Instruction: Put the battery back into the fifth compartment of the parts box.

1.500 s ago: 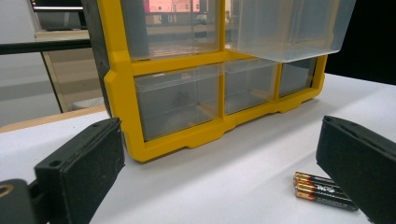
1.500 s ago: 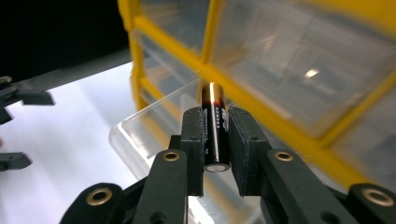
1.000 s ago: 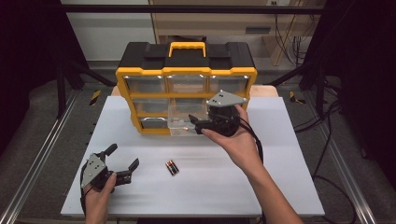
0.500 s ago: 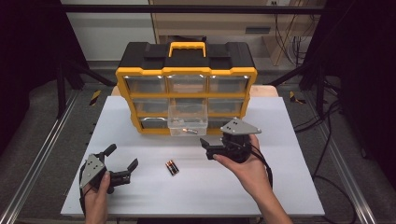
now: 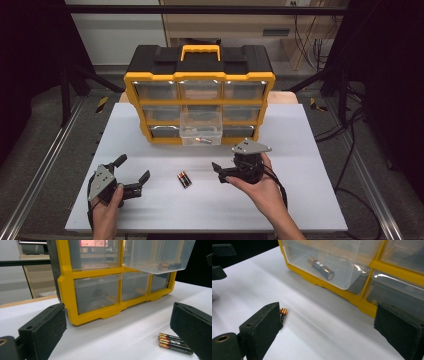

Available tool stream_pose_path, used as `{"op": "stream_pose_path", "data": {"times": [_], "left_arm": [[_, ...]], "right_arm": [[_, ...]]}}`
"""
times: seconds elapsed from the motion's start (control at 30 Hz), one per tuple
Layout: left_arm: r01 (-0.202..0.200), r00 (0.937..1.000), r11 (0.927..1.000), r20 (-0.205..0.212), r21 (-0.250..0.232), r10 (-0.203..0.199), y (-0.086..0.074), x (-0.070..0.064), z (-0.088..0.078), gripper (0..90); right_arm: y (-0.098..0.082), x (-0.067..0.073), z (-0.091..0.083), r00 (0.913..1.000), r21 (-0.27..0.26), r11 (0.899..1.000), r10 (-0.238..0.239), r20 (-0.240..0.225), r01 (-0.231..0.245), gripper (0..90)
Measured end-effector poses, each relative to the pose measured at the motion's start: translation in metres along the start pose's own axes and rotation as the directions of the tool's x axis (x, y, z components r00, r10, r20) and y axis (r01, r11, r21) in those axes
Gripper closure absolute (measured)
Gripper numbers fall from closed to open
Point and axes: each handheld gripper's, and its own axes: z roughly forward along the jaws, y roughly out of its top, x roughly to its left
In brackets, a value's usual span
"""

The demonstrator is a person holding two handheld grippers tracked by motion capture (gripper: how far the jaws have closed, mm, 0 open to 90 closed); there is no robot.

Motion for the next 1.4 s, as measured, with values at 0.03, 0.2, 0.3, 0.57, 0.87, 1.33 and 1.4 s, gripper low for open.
{"op": "stream_pose_path", "data": {"times": [0.03, 0.2, 0.3, 0.57, 0.87, 1.33, 1.4], "left_arm": [[-0.004, 1.0, 1.0, 0.001, 0.002, 0.004, 0.001, -0.001, 0.0, 0.3], [-0.003, 1.0, 1.0, 0.0, 0.0, 0.003, 0.001, 0.0, 0.001, 0.2], [-0.003, 1.0, 1.0, -0.002, -0.003, 0.003, 0.002, 0.0, 0.001, 0.3], [-0.007, 1.0, 1.0, -0.001, -0.004, 0.007, 0.002, 0.001, 0.0, 0.2], [-0.005, 1.0, 1.0, 0.002, -0.007, 0.005, 0.002, 0.0, 0.0, 0.2], [-0.002, 1.0, 1.0, 0.003, -0.008, 0.002, 0.002, 0.001, 0.0, 0.2], [-0.002, 1.0, 1.0, 0.004, -0.008, 0.002, 0.002, 0.001, 0.001, 0.3]], "right_arm": [[-0.001, 0.001, 0.001, 1.0, 0.002, 1.0, -0.003, -0.003, 0.003, 7.6], [-0.012, 0.007, 0.011, 0.9991, 0.041, 0.999, 0.002, -0.043, 0.0, 7.7], [-0.018, 0.014, 0.017, 0.9977, 0.061, 0.998, -0.004, -0.067, 0.008, 8.7], [-0.032, 0.029, 0.036, 0.9949, 0.117, 0.993, -0.015, -0.1, 0.027, 16.3], [-0.038, 0.05, 0.061, 0.9877, 0.147, 0.988, -0.033, -0.153, 0.056, 38.9], [-0.037, 0.072, 0.096, 0.9832, 0.186, 0.98, -0.036, -0.179, 0.07, 68.3], [-0.037, 0.073, 0.097, 0.9838, 0.187, 0.98, -0.042, -0.175, 0.075, 69.0]]}}
